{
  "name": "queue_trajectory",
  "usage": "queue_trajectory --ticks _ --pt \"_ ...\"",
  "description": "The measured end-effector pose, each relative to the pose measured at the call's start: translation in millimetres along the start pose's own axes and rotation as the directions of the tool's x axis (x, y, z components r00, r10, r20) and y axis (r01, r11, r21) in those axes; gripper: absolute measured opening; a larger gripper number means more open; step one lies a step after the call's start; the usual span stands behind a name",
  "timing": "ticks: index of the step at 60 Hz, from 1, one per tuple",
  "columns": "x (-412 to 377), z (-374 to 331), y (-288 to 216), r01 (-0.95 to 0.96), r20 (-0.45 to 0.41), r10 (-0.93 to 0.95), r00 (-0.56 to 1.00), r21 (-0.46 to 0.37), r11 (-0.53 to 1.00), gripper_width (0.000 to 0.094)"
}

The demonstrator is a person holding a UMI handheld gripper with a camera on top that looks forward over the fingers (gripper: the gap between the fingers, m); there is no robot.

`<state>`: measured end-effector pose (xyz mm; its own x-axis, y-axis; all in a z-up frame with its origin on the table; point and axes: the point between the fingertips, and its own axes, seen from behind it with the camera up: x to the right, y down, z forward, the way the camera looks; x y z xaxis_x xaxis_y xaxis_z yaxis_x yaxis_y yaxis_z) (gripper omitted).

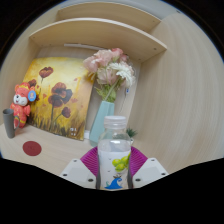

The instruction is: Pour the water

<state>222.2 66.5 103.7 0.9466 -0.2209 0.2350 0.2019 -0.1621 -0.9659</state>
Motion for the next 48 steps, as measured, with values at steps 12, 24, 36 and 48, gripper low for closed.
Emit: queue_trajectory --ticks 12,24,36,48 --pt "-82.5 -7.9 -63.7 0.377 0.033 -0.382 0.924 0.095 0.921 0.0366" --pt "-186.4 -20.8 -133.7 0.746 -0.054 -0.763 0.644 0.265 0.611 0.0367" --pt "-272.0 -29.0 -165.9 0.919 -0.195 -0.940 0.278 0.339 0.202 0.0365" --pt "-330.3 -38.3 -174.4 0.915 -0.377 -0.922 -0.082 0.339 -0.220 0.0362"
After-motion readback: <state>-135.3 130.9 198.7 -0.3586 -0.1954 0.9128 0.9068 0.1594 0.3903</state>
